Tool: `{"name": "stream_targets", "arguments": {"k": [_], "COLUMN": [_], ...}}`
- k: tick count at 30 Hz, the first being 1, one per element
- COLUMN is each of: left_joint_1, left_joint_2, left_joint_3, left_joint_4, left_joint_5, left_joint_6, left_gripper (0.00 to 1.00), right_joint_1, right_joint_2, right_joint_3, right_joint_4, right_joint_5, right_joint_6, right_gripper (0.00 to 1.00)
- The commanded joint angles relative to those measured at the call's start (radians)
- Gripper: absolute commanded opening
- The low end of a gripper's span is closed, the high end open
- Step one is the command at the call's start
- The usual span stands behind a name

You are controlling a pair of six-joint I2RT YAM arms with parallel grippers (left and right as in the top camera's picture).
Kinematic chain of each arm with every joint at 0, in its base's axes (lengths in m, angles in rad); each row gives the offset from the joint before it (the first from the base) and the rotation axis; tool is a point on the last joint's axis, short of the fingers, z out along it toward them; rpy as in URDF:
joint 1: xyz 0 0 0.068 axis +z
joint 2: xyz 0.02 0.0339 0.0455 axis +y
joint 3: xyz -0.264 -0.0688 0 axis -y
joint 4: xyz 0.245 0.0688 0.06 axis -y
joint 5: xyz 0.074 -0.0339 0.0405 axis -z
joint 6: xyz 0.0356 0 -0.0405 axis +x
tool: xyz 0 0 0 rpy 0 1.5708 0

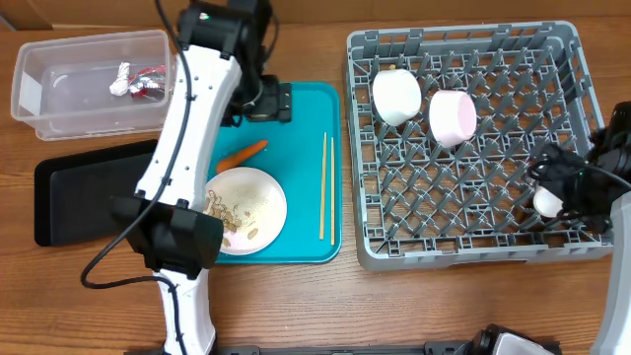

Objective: Sort waste into correct bins and load items into the dishwasher
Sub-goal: 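Move the left gripper to the plate rim and grasp it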

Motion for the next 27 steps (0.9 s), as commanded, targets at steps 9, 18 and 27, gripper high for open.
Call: {"name": "stream_targets", "arguments": {"k": [9, 18, 27], "left_joint_1": [0.018, -0.02, -0.153], "left_joint_2": [-0.207, -0.357, -0.299], "left_joint_3": [-0.184, -0.552, -0.839], "left_joint_4": [-0.003, 0.209, 0.485], "left_joint_5": [-0.039, -0.021, 0.039], "left_joint_6": [-0.054, -0.121, -0.251], "left_gripper": [0.94, 0.94, 0.75], "right_joint_1": [0.001, 0.001, 0.001], "right_joint_2": [-0.01, -0.01, -0.01], "right_joint_3": [0.009, 0.009, 0.009], "right_joint_4": [0.001, 0.002, 0.005], "right_joint_5": [-0.163, -0.163, -0.163], "right_joint_6": [-0.101, -0.098, -0.098], "right_gripper": [1.0, 1.0, 1.0]}}
